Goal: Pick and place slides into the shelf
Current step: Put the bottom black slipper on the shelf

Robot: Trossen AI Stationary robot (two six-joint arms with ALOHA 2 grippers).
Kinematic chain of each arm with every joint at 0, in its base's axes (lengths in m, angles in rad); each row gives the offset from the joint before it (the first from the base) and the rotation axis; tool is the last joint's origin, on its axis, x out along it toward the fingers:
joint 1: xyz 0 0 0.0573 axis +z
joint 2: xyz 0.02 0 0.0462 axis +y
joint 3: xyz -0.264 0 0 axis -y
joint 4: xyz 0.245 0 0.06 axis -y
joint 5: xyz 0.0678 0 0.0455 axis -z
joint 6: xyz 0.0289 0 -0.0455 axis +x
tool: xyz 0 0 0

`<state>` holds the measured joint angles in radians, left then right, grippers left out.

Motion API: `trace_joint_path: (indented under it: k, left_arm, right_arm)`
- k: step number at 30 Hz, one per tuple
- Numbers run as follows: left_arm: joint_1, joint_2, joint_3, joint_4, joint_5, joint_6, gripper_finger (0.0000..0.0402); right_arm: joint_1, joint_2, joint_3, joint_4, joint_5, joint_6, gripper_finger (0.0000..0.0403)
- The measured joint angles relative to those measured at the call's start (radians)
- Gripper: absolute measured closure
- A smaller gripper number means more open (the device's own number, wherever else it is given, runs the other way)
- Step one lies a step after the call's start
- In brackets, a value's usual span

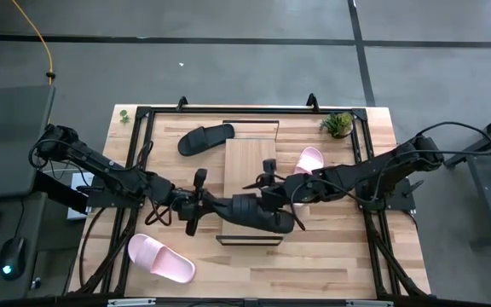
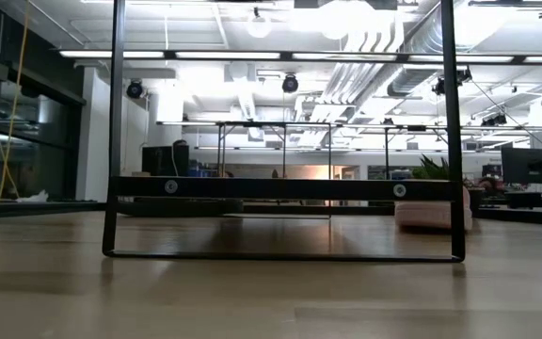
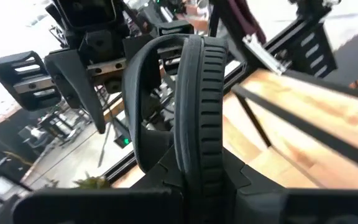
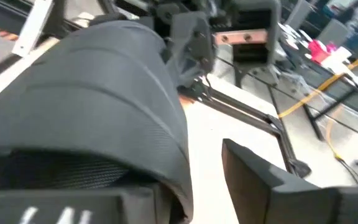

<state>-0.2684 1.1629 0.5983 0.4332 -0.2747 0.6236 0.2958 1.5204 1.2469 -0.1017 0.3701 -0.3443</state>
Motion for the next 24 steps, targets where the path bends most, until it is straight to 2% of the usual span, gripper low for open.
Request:
trace_joint_path:
  k: [4, 13, 21, 24]
  left_arm:
    - [-0.001, 0.0, 0.001, -0.027, -0.045, 0.029, 0.0379]
    - [-0.001, 0.0, 0.002, -0.092, -0.164, 0.097, 0.0379]
    - [-0.037, 0.003, 0.0, -0.18, -0.408, 0.137, 0.0378]
    - [-0.057, 0.003, -0.002, -0.195, -0.457, 0.151, 0.0376]
  right_arm:
    - [0.0, 0.0, 0.0, -0.006, 0.037, 0.014, 0.0263]
    - [-0.002, 0.0, -0.001, -0.033, 0.109, 0.049, 0.026]
    - [0.006, -0.042, 0.0, -0.087, 0.208, 0.12, 0.026]
    - [0.009, -0.072, 0.003, -0.112, 0.223, 0.165, 0.026]
